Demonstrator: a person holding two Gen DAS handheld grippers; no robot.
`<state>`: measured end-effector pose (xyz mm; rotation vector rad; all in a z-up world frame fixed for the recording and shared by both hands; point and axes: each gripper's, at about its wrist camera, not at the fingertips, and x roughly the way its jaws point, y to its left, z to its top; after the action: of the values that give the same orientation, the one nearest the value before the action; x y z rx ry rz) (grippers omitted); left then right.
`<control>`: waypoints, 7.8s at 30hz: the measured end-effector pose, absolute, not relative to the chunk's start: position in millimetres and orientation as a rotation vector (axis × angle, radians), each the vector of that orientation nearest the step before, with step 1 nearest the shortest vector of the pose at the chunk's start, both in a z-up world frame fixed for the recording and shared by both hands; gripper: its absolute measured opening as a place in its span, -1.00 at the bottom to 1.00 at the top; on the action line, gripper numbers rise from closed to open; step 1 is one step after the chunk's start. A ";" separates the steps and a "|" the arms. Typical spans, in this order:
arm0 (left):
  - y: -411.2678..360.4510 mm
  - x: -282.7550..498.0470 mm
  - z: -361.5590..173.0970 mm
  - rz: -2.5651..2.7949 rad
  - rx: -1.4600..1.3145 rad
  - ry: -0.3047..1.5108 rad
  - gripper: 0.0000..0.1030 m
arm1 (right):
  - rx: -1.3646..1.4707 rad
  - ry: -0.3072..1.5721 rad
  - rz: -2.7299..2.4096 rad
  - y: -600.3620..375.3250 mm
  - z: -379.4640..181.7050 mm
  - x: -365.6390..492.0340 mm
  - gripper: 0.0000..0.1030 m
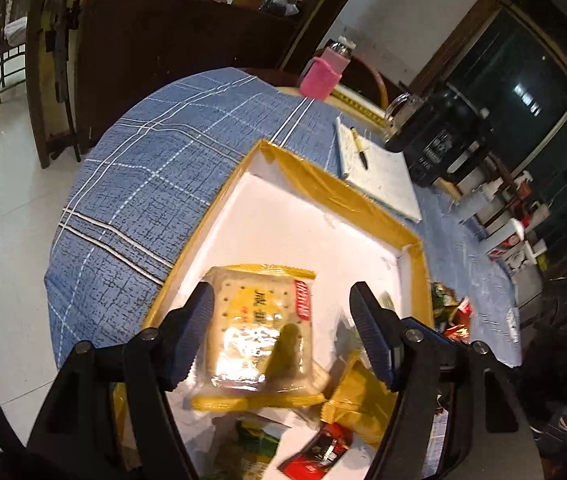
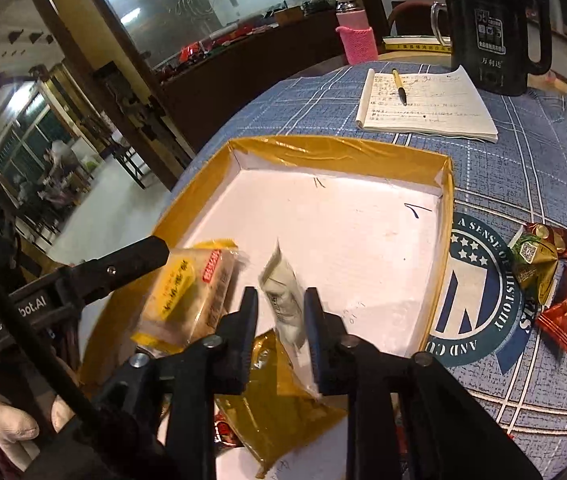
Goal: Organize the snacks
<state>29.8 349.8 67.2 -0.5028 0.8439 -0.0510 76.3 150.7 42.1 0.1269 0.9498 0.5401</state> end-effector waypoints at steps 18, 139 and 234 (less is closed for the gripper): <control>276.8 -102.4 83.6 -0.206 -0.500 0.716 0.53 | 0.044 0.917 0.443 51.4 36.5 20.0 -0.35; 150.0 -89.5 83.8 -0.342 -0.068 0.770 -0.43 | 0.013 0.817 0.330 -52.0 53.5 -94.0 -0.56; 131.9 15.9 178.2 -0.359 -0.160 0.838 0.08 | -0.183 0.901 0.064 -88.5 150.8 70.9 -0.30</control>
<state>15.8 131.9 178.2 -0.1603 0.8380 -0.3586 70.9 -88.5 150.8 -0.1832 0.9013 0.0636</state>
